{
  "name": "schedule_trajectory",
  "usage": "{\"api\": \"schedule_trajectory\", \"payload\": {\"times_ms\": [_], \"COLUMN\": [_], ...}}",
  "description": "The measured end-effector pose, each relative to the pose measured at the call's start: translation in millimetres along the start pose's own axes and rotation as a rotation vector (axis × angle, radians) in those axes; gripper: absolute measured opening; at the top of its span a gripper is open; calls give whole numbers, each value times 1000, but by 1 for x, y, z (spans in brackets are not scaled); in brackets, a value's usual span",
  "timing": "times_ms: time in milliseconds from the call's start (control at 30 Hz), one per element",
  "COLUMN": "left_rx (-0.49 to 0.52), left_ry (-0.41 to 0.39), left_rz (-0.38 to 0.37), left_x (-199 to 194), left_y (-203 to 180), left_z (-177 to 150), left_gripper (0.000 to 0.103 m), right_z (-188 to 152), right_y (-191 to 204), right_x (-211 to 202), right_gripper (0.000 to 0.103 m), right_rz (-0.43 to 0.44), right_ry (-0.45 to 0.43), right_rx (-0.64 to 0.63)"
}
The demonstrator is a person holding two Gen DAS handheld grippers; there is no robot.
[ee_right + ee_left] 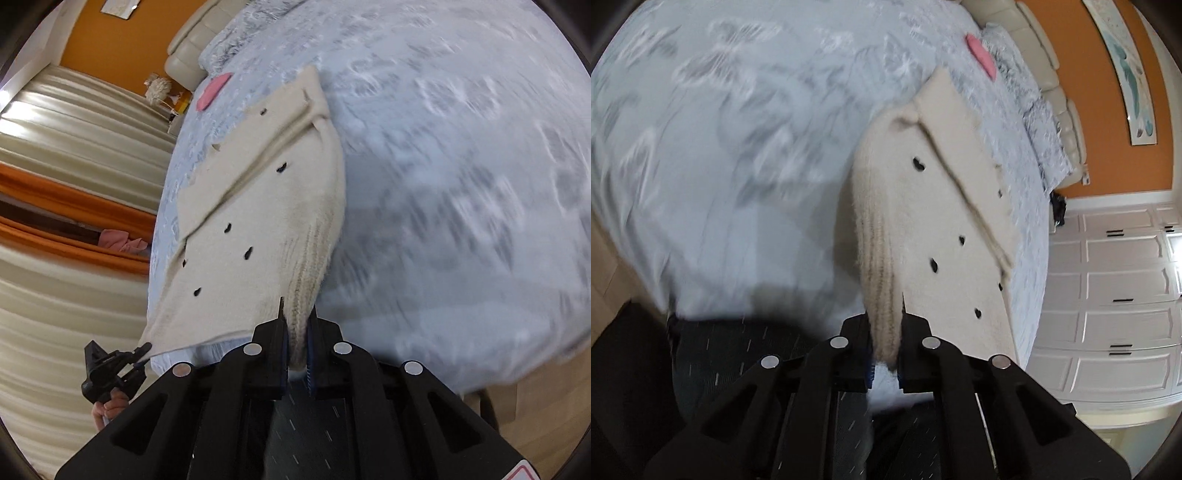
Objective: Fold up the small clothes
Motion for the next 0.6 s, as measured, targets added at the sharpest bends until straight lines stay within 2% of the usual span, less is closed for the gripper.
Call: {"api": "schedule_trajectory", "payload": {"times_ms": [167,333,400,600], "left_rx": [-3,38,48,62], "left_ry": [11,13,13,-44], "left_rz": [-12,-28,-57,-114], "left_x": [-9,-29,-40,-85], "left_y": [9,0,-7,-19], "left_z": [-47,-81,-95,-122], "left_gripper": [6,6,6,6], "right_z": [-39,-65,-76,-97], "right_y": [-18,-18,-15,2], "right_x": [-19,-51,-65,-115], "right_gripper": [7,7,7,7], "right_rz": [25,44,67,116], "right_ry": [-11,-64,-92,-162], "right_rx": [8,-25,-31,-77]}}
Point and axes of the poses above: each gripper's, at about its wrist camera, not at the fingertips, and x roughly the way its jaws point, y to its left, z to its top, the point moved 7 cm from there along x, roughly the way its jaws point, and after that the axes turned 12 degrees about y, right-handed, at the moved point
